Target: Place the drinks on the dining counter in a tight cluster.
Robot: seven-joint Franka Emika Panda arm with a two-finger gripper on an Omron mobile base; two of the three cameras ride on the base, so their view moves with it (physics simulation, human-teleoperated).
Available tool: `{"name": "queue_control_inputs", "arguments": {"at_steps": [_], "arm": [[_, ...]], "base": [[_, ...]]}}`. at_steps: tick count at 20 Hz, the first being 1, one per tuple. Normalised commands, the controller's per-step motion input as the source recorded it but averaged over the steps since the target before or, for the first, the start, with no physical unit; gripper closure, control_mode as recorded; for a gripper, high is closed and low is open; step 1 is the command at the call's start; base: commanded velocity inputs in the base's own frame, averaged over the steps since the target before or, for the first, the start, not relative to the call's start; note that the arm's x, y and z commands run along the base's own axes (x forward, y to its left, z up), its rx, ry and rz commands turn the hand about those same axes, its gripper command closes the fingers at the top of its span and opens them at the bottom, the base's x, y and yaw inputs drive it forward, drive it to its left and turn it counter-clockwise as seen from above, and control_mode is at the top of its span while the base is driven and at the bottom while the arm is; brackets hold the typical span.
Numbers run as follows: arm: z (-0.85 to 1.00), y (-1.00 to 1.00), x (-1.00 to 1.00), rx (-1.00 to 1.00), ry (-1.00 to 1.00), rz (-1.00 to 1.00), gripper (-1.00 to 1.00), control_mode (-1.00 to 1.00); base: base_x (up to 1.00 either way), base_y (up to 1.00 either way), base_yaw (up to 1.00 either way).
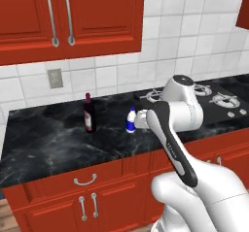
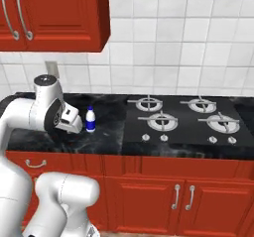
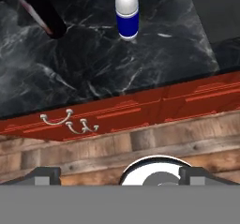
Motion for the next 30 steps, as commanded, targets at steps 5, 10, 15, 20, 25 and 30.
{"name": "queue_control_inputs", "arguments": {"at_steps": [5, 10, 15, 20, 25, 30], "arm": [[0.0, 0.0, 0.0, 0.0, 0.0, 0.0, -1.0, 1.0], [0.0, 0.0, 0.0, 0.0, 0.0, 0.0, -1.0, 1.0], [0.0, 0.0, 0.0, 0.0, 0.0, 0.0, -1.0, 1.0], [0.0, 0.0, 0.0, 0.0, 0.0, 0.0, -1.0, 1.0], [0.0, 0.0, 0.0, 0.0, 0.0, 0.0, -1.0, 1.0], [0.0, 0.0, 0.0, -0.01, 0.0, 0.0, -1.0, -1.0]], "base": [[0.48, 0.15, 0.0], [0.43, 0.01, 0.0], [0.5, 0.06, 0.02], [0.34, 0.04, 0.09], [0.34, 0.01, 0.09], [0.03, 0.01, 0.0]]}}
